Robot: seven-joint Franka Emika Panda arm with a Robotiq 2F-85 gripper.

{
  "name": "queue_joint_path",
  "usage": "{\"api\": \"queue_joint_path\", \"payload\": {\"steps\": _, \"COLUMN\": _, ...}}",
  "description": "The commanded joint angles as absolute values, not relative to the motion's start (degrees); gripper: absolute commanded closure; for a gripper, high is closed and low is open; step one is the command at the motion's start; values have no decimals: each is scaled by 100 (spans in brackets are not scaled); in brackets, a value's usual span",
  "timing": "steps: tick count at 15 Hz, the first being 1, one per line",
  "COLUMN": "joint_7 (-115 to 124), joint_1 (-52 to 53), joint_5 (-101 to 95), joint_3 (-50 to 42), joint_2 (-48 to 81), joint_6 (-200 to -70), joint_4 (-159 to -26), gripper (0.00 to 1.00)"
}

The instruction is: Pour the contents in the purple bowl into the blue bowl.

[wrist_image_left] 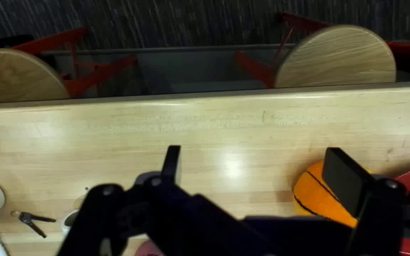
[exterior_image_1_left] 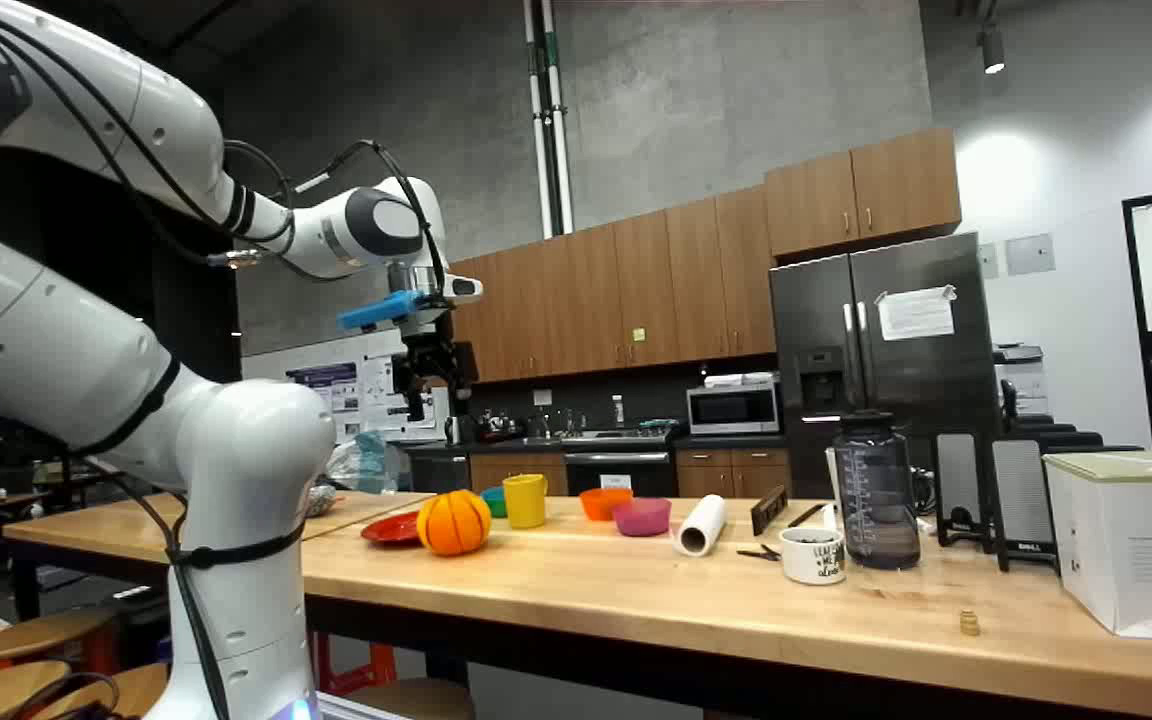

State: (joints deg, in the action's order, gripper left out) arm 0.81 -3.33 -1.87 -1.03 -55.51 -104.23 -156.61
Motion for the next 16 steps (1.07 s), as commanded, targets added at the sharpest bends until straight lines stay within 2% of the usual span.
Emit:
{"api": "queue_joint_path", "payload": {"steps": 1, "joint_7": 92, "joint_1": -315, "joint_5": -199, "joint_3": -118, "joint_2": -5547, "joint_6": -10411, "joint_4": -15649, "gripper": 0}}
{"api": "queue_joint_path", "payload": {"steps": 10, "joint_7": 146, "joint_1": -329, "joint_5": -227, "joint_3": -71, "joint_2": -5265, "joint_6": -10651, "joint_4": -15616, "gripper": 0}}
{"api": "queue_joint_path", "payload": {"steps": 16, "joint_7": 284, "joint_1": -407, "joint_5": -329, "joint_3": 31, "joint_2": -4631, "joint_6": -11476, "joint_4": -15584, "gripper": 0}}
